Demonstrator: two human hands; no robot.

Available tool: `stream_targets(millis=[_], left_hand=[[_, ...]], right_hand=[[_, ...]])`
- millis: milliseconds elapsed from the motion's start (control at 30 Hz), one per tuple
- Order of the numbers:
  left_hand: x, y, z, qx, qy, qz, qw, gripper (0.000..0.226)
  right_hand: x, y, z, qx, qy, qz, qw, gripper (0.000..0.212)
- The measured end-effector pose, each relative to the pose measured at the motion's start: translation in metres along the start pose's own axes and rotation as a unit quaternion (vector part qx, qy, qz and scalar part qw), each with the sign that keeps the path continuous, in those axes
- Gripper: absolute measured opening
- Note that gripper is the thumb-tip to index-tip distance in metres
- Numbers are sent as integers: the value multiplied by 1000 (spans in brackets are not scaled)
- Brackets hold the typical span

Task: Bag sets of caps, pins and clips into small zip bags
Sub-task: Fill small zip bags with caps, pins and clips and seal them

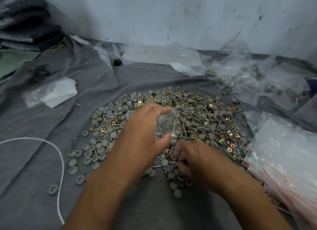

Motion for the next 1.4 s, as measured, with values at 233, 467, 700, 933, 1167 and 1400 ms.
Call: stream_targets(millis=[233,467,700,933,1167,1400], left_hand=[[0,0,0,-2,2,-5,1000,56],[1,-1,0,-2,2,-1,1000,57],[0,3,-1,2,1,-2,1000,58],[0,6,-2,10,2,-4,1000,57],[0,5,0,5,-3,3,1000,58],[-2,4,-1,9,0,1,1000,52]], right_hand=[[3,-2,0,-52,-2,31,998,27],[-12,-17,-3,-89,12,-173,981,18],[-15,-61,11,-271,-52,-423,863,11],[6,-69,16,-408,-33,-177,895,31],[6,-81,31,-487,-57,-227,841,29],[10,-68,16,-450,-35,-100,887,20]])
Point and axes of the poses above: each hand's wrist, its own z-axis away from the middle knuckle, its own y-axis out of the palm, x = y × z, the point moved 7 cm from there along -z, towards the middle knuckle, and after that the axes turned 9 degrees about z, right-handed, at the moved point
